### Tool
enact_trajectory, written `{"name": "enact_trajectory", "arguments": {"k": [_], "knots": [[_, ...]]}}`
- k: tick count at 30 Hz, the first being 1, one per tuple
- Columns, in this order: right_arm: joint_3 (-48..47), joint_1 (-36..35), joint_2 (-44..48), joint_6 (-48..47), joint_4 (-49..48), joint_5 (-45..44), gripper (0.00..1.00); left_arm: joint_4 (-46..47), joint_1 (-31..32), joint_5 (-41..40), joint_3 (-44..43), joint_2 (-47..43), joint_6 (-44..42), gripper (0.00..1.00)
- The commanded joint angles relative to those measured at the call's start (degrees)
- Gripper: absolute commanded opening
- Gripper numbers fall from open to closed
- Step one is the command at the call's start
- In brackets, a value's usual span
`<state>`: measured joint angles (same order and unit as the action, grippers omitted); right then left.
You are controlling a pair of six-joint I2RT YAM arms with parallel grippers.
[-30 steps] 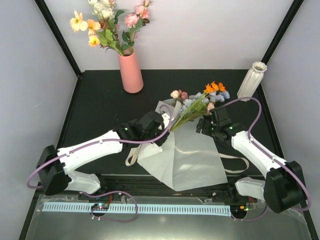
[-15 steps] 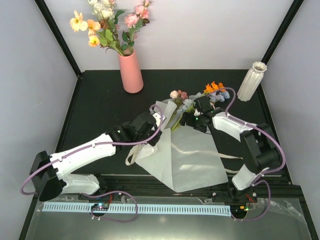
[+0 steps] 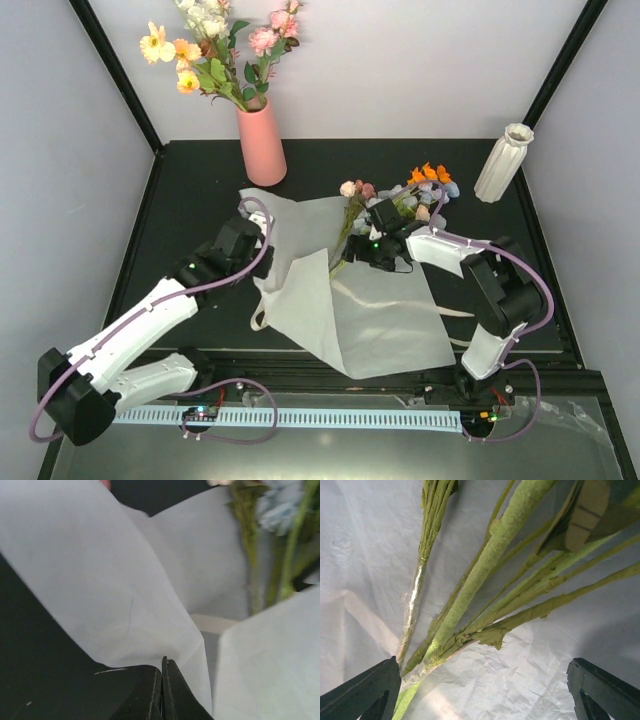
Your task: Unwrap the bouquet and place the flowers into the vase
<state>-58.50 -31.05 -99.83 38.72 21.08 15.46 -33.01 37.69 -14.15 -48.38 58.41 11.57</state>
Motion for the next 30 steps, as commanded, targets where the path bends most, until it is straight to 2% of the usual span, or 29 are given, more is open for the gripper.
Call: {"name": "enact_trajectory", "arguments": {"k": [1,5,13,18,19,20,22,24,27,30], "knots": [[0.8,0.1,-0.1,0.3,-1.8,1.4,0.92,-2.7,-7.2,-4.5,0.9,-0.9,-0.4,0.02],[1.5,-0.3,1.0,-0.1,-2.1,2.8,0.92,-3.5,-13.5,-4.4,0.6,0.4,0.5,0.02],[5.3,-3.1,4.9,-1.0,-3.8,6.0,0.92,-1.2,-23.5,1.3,0.2,2.9,-7.1,0.02],[5.7,-5.6,6.5,-2.0,-3.4,7.2,0.92,-4.2,-27.3,2.7,-2.2,6.7,-4.9,0.04],[5.6,-6.1,6.7,-2.4,-3.1,7.1,0.92,-4.5,-27.5,3.4,-2.3,6.7,-4.7,0.08],[5.4,-6.8,7.0,-2.8,-2.7,7.1,0.92,-5.0,-27.6,4.7,-2.5,6.4,-4.5,0.16],[5.2,-8.2,7.5,-3.4,-2.1,6.9,0.91,-5.5,-27.6,6.5,-2.9,4.6,-3.7,0.39],[4.9,-9.8,7.7,-3.9,-1.5,6.6,0.91,-5.8,-27.6,7.5,-2.9,2.0,-2.9,0.56],[3.9,-12.4,7.4,-4.1,-0.6,5.7,0.91,-6.3,-27.6,7.2,-3.2,-2.7,-2.6,0.74],[2.9,-15.3,6.3,-4.2,-0.2,5.9,0.91,-7.1,-27.6,6.5,-3.5,-7.4,-2.9,0.82]]}}
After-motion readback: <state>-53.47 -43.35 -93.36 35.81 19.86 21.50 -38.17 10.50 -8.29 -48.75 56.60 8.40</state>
